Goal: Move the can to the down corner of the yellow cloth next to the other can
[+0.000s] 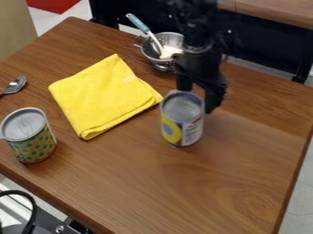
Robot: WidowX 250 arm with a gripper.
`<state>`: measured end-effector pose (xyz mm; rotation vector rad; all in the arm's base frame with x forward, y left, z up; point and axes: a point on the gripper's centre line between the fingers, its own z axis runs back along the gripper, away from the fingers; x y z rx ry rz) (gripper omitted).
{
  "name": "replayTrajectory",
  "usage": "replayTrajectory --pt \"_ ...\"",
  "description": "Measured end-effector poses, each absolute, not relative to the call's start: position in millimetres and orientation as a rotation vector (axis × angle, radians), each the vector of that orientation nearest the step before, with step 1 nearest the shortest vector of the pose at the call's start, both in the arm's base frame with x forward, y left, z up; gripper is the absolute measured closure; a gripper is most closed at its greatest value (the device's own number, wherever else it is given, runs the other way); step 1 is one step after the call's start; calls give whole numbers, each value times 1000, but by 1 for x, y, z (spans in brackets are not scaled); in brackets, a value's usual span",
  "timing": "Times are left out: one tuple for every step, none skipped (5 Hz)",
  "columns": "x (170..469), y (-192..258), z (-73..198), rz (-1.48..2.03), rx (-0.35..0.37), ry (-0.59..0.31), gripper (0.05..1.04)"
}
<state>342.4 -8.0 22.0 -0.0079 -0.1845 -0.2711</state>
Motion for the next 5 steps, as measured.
replayTrajectory --pt "322 2 25 -286 0 -191 85" --pt "301 17 25 -298 11 -179 85" --pt "288 32 24 -302 24 -187 85" --pt "280 45 25 -302 22 -196 85" --pt "274 54 25 -295 24 -187 85"
